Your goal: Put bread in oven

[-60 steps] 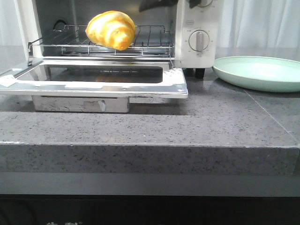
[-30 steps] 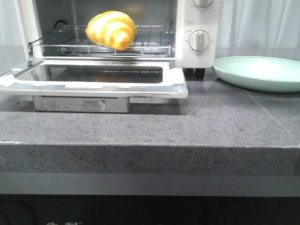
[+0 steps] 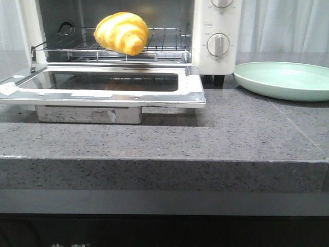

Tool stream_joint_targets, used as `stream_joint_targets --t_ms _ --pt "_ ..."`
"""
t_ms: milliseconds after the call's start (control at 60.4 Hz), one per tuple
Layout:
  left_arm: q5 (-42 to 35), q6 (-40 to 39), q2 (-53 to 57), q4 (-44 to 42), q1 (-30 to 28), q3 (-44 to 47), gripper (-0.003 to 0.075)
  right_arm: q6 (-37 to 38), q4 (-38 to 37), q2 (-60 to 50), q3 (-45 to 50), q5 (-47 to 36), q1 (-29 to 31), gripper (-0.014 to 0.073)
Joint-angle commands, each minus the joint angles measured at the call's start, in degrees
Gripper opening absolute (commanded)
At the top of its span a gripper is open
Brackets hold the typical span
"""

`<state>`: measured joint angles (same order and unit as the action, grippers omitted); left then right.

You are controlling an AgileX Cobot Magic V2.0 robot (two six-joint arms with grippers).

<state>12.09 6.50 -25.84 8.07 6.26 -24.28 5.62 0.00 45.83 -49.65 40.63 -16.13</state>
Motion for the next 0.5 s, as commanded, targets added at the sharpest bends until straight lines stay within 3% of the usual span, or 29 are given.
stream_joint_targets --t_ms 0,232,480 --pt "-4.7 -0.2 -0.3 0.3 -0.1 -1.5 -0.0020 0.1 -0.5 -7.9 6.1 -9.2 0.3 -0.0061" --pt "-4.7 -0.2 -0.3 0.3 -0.1 -1.5 -0.0020 -0.1 -0.6 -27.0 18.4 -14.9 0.3 -0.0061" --pt "-4.7 -0.2 -0.3 0.3 -0.1 -1.5 -0.0020 -0.1 -0.9 -36.0 21.3 -15.0 0.3 -0.0061"
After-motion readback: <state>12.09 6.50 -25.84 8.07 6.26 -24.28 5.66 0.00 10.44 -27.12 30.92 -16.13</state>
